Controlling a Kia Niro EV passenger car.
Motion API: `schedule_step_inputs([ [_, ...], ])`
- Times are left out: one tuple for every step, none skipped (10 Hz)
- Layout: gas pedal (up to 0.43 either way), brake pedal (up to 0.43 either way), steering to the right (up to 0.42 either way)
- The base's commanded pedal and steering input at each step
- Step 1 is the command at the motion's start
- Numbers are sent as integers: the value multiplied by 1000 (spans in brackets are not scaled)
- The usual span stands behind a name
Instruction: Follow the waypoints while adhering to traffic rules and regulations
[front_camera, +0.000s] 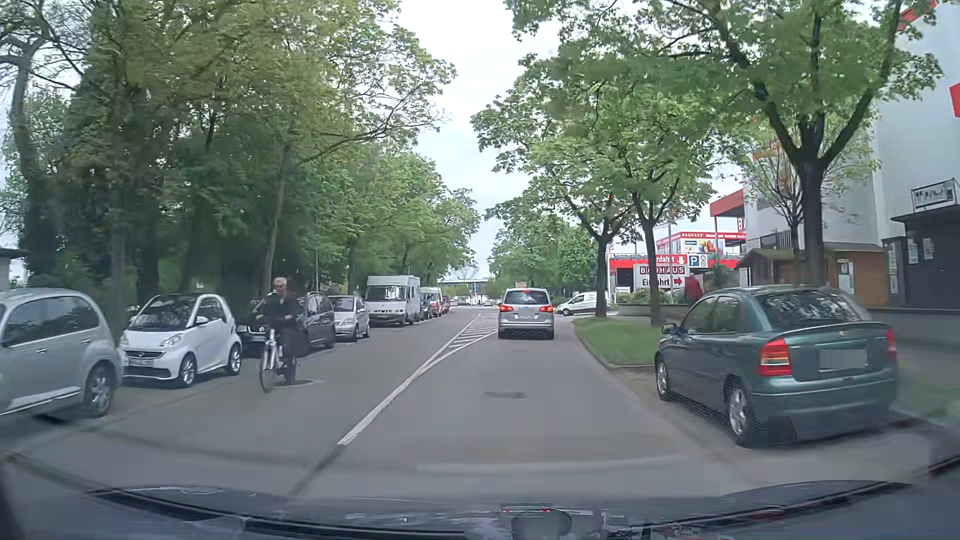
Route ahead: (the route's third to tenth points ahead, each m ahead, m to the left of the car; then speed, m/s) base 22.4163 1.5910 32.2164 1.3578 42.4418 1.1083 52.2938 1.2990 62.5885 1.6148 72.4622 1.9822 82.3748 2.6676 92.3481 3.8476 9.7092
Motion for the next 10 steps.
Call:
schedule_step_inputs([
  [0, 183, 11],
  [0, 183, 12],
  [0, 183, 13],
  [0, 189, 15],
  [0, 189, 18],
  [0, 195, 20],
  [0, 189, 23],
  [0, 189, 26],
  [0, 195, 28],
  [0, 195, 30],
])
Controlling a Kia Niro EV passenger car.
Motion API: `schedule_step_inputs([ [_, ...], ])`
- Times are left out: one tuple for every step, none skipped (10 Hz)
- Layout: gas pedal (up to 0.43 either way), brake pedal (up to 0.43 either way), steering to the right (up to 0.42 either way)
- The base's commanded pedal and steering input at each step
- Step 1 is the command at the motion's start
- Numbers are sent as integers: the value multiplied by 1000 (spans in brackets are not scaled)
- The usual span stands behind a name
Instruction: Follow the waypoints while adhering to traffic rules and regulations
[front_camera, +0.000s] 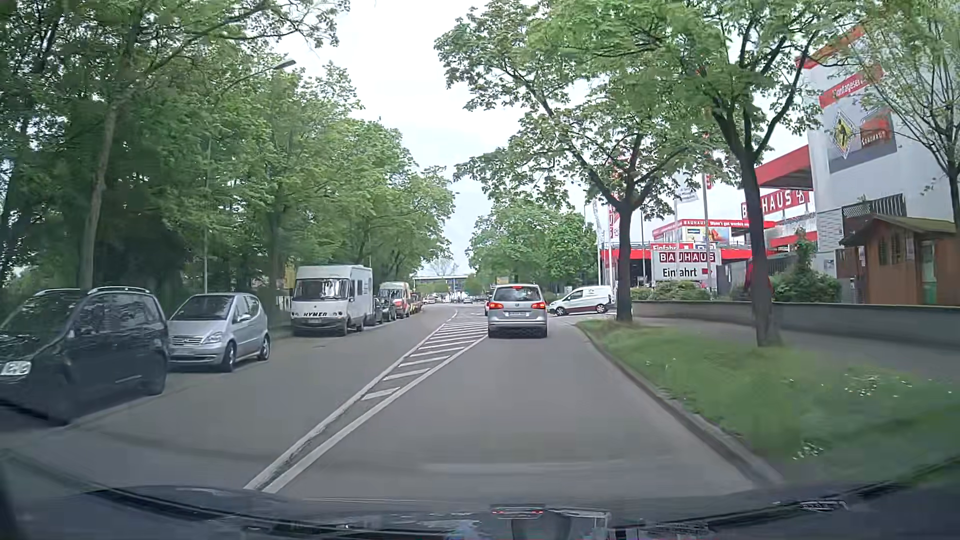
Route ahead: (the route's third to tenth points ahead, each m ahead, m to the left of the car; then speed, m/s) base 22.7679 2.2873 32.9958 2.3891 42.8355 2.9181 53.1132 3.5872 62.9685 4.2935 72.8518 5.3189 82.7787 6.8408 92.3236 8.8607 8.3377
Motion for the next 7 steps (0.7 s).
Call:
schedule_step_inputs([
  [0, 189, 30],
  [0, 195, 30],
  [0, 189, 30],
  [0, 195, 31],
  [0, 189, 31],
  [0, 183, 31],
  [0, 177, 31],
])
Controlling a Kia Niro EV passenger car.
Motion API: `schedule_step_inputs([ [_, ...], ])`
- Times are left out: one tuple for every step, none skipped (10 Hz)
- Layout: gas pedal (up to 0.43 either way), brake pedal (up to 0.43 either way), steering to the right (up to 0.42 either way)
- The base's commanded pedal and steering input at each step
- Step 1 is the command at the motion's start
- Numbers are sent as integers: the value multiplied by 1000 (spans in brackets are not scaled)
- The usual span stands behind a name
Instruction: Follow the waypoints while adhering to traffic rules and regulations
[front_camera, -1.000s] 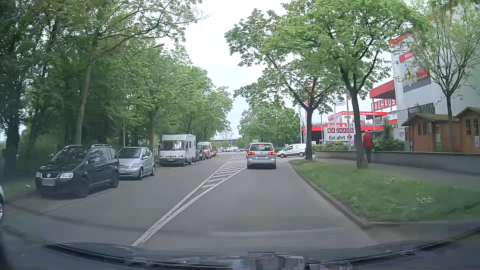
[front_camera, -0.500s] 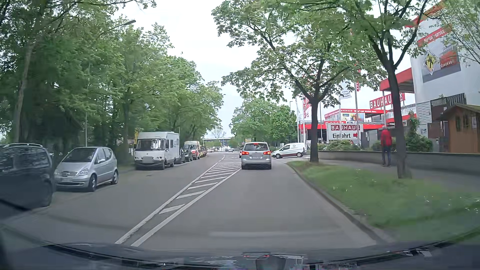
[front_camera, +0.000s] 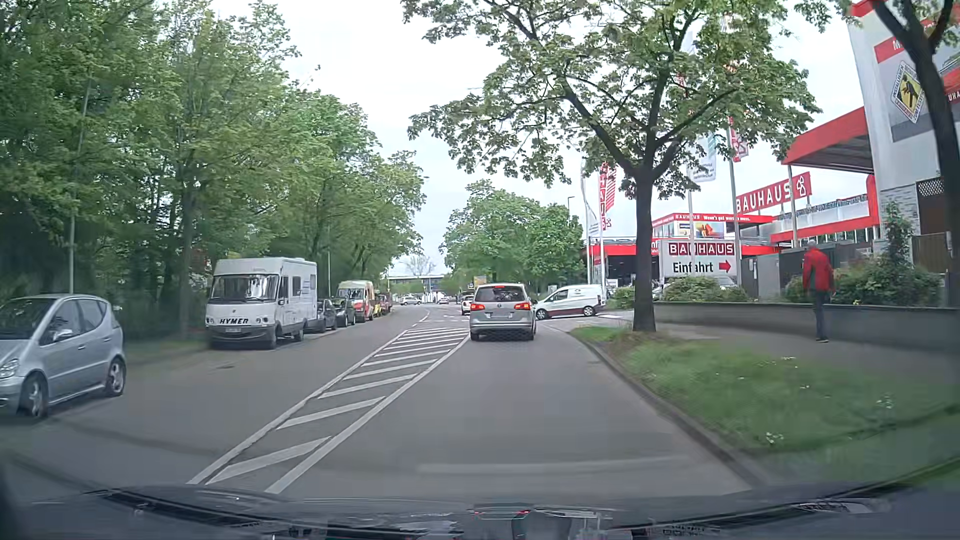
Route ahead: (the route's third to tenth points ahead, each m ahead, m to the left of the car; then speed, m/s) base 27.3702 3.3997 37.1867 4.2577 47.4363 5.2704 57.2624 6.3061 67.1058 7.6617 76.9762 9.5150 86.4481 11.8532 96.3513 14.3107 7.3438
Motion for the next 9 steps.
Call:
schedule_step_inputs([
  [0, 177, 31],
  [0, 171, 31],
  [0, 165, 30],
  [0, 159, 30],
  [0, 85, 30],
  [0, 18, 27],
  [0, 0, 22],
  [0, 0, 16],
  [0, 0, 13],
])
